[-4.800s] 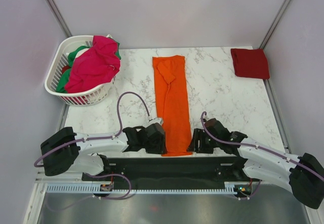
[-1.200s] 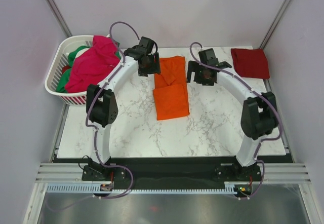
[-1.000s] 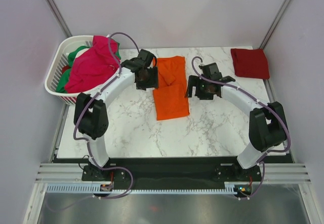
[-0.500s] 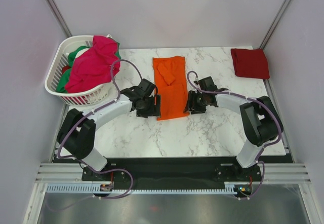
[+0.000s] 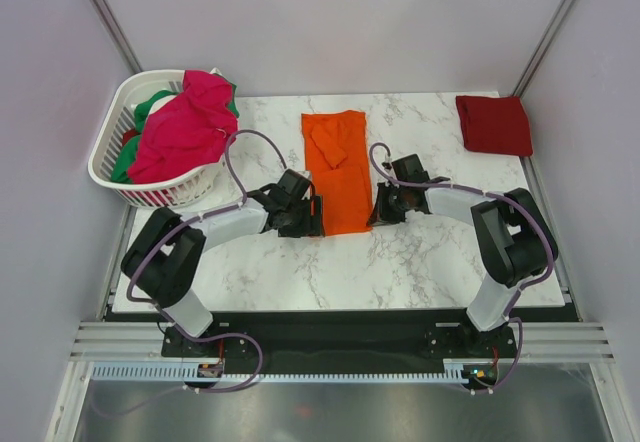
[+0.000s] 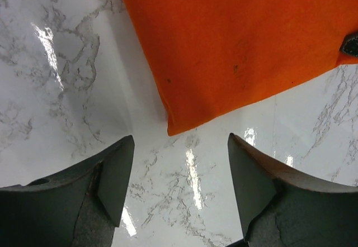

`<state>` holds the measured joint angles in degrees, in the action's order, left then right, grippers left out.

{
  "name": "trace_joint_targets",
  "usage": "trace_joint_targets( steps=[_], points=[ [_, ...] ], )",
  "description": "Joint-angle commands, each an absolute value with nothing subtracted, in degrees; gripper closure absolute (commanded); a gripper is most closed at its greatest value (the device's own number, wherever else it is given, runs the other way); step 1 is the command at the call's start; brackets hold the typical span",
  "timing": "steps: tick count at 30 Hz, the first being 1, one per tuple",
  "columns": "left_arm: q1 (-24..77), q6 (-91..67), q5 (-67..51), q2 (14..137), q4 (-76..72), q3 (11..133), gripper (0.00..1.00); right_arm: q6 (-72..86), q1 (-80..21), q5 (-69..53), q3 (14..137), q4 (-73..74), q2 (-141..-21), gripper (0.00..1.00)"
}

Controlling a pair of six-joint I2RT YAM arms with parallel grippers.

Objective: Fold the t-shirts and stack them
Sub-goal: Fold the tshirt

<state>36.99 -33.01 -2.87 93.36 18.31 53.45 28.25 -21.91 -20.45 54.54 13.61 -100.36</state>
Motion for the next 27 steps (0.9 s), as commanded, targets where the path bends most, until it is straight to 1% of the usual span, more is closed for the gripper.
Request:
trace_joint_targets(
  steps=[1,3,5,11,12,14,15,17,18,20,21,24,27],
  points=[
    [37.0,-34.5,-0.4,94.8,13.1,53.1,0.26,27.6,-22.1,-21.7,52.7,11.9,-100.7,1.0],
    [37.0,-34.2,-0.6,95.0,10.8,52.6,0.27,27.6,-22.2,-22.2,51.9,11.6,-100.5,1.0],
    [37.0,-34.3,-0.2,95.8,9.8,52.2,0.31,27.7,-22.2,-22.7,50.6,11.1,-100.1,1.0],
    [37.0,-36.3,3.3,96.6,7.8,50.4,0.5,28.0,-22.2,-23.9,49.2,10.2,-99.9,1.0],
    [36.9,-36.3,3.3,96.7,7.4,50.3,0.56,28.1,-22.2,-24.0,49.2,10.2,-99.9,1.0],
    [37.0,-36.2,3.0,97.1,7.1,50.3,0.62,28.0,-22.1,-24.1,49.1,10.1,-99.7,1.0],
    [37.0,-36.2,2.9,97.3,7.0,50.4,0.7,28.0,-22.2,-24.3,49.1,10.1,-99.7,1.0],
    [37.0,-36.2,2.3,97.6,6.9,50.4,0.79,28.3,-22.2,-24.6,49.1,9.9,-99.4,1.0],
    [37.0,-36.3,1.8,97.6,6.8,50.2,0.86,29.0,-22.2,-25.0,48.8,9.4,-99.0,1.0],
    [37.0,-36.4,1.0,97.0,6.9,49.8,0.91,29.5,-22.2,-25.4,48.3,9.0,-97.9,1.0],
    [37.0,-36.5,0.5,95.9,6.9,49.1,0.94,29.9,-22.4,-25.4,47.6,8.9,-97.3,1.0],
    [37.2,-38.1,-2.1,92.7,8.2,47.6,0.98,30.4,-22.8,-25.5,46.7,9.2,-93.9,1.0],
    [39.2,-39.2,-2.6,88.6,15.6,48.9,0.98,30.8,-23.0,-25.2,44.9,12.0,-89.2,1.0]
  ],
)
